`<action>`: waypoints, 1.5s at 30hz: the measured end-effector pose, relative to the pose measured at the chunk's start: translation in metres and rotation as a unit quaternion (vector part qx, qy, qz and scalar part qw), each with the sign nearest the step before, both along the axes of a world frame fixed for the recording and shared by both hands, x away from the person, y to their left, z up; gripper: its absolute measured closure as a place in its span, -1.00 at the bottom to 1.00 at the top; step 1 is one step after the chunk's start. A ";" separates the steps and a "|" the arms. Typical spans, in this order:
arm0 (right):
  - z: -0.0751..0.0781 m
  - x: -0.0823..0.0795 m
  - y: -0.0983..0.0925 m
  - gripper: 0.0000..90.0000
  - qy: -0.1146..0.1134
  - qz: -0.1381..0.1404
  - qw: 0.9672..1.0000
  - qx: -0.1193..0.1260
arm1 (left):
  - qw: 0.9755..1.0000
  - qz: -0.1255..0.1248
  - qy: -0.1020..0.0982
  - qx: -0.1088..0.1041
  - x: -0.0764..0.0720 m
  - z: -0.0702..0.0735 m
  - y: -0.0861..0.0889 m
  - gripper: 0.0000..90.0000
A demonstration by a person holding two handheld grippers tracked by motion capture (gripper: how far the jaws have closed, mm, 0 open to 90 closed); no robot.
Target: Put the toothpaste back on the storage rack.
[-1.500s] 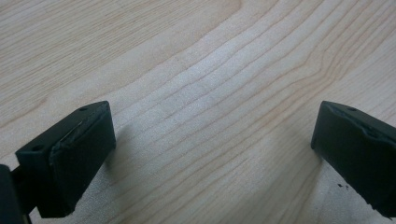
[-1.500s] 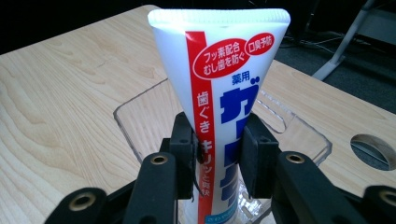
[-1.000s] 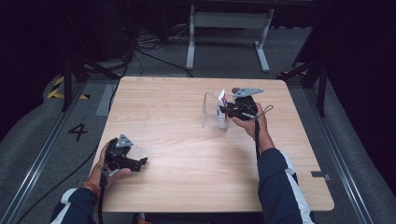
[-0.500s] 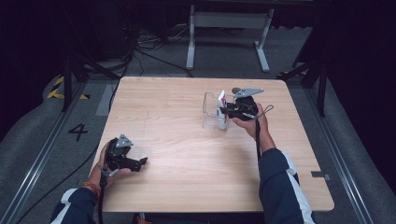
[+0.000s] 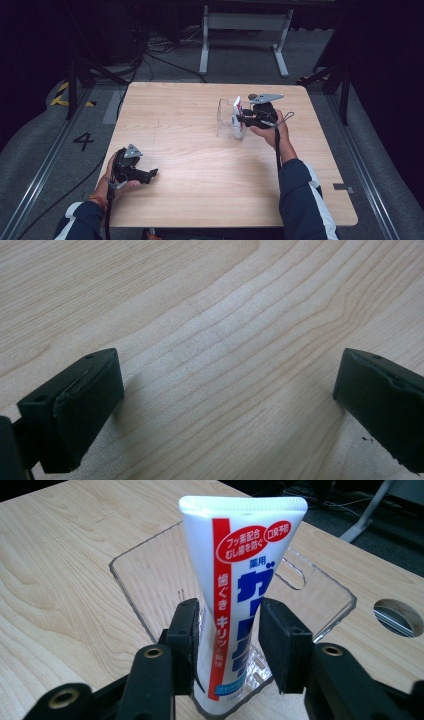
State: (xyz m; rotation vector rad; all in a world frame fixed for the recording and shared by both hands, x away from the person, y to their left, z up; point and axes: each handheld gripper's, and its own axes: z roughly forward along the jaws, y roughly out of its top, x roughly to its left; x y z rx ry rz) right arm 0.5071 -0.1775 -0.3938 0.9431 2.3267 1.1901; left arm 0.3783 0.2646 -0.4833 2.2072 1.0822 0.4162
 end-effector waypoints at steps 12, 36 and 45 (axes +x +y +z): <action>0.007 -0.008 -0.003 0.25 -0.007 0.004 1.000 -0.011 | 1.000 0.000 0.000 0.000 0.000 0.000 0.000 -0.99; 0.027 -0.034 -0.012 -0.13 -0.029 0.003 0.997 -0.070 | 1.000 0.000 -0.001 0.001 0.000 0.000 0.000 -0.99; 0.030 -0.042 -0.019 -0.24 -0.027 -0.002 0.996 -0.086 | 1.000 -0.001 -0.001 0.001 0.000 0.000 0.000 -0.99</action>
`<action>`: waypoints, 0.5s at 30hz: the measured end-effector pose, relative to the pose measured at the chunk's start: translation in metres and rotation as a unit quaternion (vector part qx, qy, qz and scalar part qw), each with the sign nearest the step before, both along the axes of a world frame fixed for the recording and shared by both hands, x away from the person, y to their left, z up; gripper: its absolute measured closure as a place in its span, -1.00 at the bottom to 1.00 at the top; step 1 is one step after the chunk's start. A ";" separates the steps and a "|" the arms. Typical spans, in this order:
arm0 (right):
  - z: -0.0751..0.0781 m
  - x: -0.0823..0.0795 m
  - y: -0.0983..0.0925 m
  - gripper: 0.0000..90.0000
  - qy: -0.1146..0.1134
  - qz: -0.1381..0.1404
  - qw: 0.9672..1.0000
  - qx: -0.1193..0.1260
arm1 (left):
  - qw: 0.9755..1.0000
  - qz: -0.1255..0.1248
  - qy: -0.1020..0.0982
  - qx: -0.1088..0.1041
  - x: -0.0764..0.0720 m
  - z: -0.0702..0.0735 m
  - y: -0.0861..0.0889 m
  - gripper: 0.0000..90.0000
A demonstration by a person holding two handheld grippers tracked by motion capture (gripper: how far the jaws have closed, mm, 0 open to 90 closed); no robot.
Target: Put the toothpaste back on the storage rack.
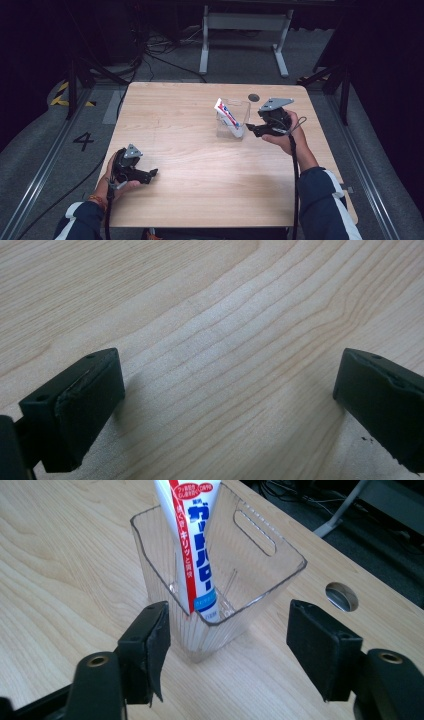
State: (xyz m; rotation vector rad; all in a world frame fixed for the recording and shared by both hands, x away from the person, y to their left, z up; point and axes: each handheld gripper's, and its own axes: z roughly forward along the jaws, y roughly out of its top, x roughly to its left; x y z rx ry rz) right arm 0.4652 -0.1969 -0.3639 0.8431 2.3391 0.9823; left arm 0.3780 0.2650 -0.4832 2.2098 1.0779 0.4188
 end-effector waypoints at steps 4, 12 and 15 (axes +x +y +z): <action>0.000 -0.006 -0.003 -0.28 -0.002 0.003 1.000 -0.013 | 1.000 0.000 0.000 0.000 0.000 0.000 0.000 -0.99; -0.001 -0.017 -0.008 -0.33 -0.003 0.006 0.999 -0.033 | 1.000 0.000 0.000 -0.001 0.000 0.000 0.000 -0.99; -0.004 -0.023 -0.011 -0.35 -0.002 0.008 0.999 -0.040 | 1.000 0.000 0.000 0.000 0.000 0.000 0.000 -0.99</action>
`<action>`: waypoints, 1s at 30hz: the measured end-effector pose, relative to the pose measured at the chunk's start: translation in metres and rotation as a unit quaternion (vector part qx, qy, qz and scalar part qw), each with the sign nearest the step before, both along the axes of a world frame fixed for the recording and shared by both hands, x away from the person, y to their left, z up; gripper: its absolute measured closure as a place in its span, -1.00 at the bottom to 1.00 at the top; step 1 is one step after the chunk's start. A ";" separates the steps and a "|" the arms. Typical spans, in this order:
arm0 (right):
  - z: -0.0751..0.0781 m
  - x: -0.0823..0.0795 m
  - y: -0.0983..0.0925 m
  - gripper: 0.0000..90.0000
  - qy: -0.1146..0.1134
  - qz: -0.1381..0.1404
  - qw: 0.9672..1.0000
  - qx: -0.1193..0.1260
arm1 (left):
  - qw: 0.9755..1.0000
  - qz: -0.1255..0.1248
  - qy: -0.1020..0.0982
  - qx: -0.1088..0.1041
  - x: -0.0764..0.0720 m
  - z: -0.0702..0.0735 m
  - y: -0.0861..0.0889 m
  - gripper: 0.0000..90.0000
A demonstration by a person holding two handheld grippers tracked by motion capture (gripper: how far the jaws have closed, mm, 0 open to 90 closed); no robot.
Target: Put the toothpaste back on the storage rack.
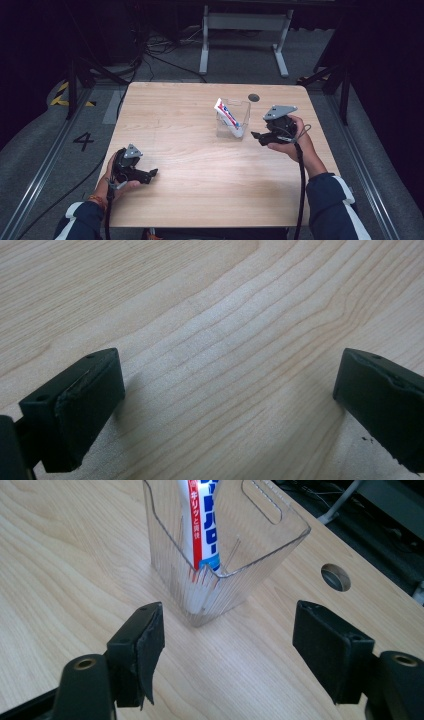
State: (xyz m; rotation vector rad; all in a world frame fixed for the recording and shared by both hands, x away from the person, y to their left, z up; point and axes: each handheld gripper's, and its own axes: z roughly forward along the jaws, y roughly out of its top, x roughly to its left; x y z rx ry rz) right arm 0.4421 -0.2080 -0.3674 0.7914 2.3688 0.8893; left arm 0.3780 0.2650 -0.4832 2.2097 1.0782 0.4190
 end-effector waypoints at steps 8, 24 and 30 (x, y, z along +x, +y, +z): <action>-0.008 -0.008 -0.011 -0.38 0.004 -0.006 1.000 -0.014 | 1.000 0.000 0.000 0.000 0.000 0.000 0.000 -0.99; -0.026 -0.027 -0.041 -0.42 0.014 -0.024 0.999 -0.020 | 1.000 0.001 0.001 -0.001 0.000 0.000 0.000 -0.99; -0.034 -0.034 -0.050 -0.42 0.018 -0.024 0.999 -0.021 | 1.000 0.001 0.000 -0.001 0.000 0.000 0.000 -0.99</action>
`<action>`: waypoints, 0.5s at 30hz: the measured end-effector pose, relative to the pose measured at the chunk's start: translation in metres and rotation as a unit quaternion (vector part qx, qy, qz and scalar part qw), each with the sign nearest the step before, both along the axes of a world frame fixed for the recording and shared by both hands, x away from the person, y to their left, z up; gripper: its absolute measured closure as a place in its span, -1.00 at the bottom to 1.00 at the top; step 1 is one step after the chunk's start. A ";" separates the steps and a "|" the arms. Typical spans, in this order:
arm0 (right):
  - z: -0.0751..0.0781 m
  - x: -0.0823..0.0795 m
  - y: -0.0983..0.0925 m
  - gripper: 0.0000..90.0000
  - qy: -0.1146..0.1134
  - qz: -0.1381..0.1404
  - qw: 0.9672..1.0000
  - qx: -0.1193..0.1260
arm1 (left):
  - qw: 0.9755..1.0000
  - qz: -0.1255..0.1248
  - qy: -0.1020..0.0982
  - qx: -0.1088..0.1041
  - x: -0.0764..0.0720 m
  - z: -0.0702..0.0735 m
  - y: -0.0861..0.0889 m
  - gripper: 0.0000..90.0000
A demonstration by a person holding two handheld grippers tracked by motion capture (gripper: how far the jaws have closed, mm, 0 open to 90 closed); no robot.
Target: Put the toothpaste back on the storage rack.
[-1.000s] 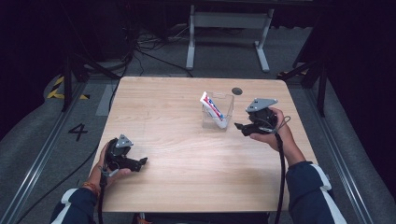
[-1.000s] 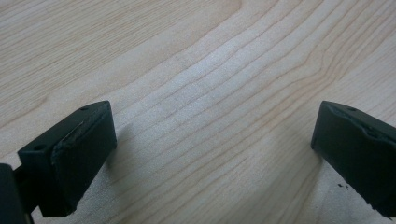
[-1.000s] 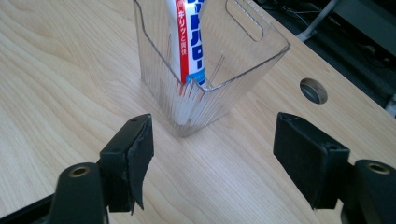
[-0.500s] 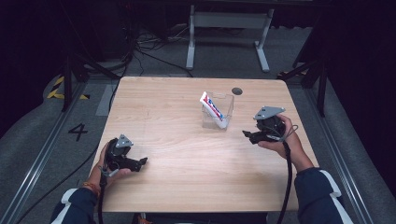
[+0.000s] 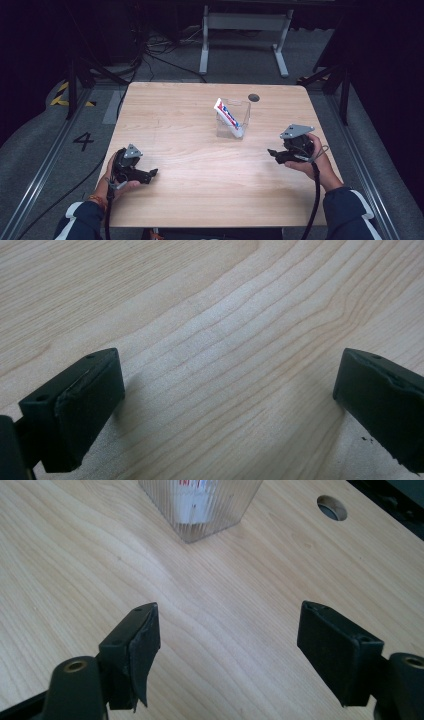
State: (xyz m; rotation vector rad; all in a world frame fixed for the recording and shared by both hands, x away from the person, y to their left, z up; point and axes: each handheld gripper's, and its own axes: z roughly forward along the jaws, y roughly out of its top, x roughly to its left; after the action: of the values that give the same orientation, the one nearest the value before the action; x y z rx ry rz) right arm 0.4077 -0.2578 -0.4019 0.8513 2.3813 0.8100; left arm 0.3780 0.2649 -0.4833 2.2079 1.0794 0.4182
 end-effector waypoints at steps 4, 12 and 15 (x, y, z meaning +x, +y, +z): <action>-0.006 -0.005 -0.006 -0.43 0.001 -0.002 1.000 0.001 | 1.000 0.000 0.000 0.000 0.000 0.000 0.000 -0.99; -0.019 -0.014 -0.020 -0.43 0.005 -0.007 1.000 0.001 | 1.000 0.000 0.000 0.000 0.000 0.000 0.000 -0.99; -0.025 -0.020 -0.028 -0.44 0.011 -0.015 1.000 0.004 | 1.000 0.000 0.000 0.000 0.000 0.000 0.000 -0.99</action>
State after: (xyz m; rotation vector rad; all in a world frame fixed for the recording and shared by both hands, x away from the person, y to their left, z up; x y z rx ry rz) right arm 0.3877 -0.2860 -0.4269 0.9011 2.3792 0.8023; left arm 0.3780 0.2649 -0.4833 2.2075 1.0799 0.4174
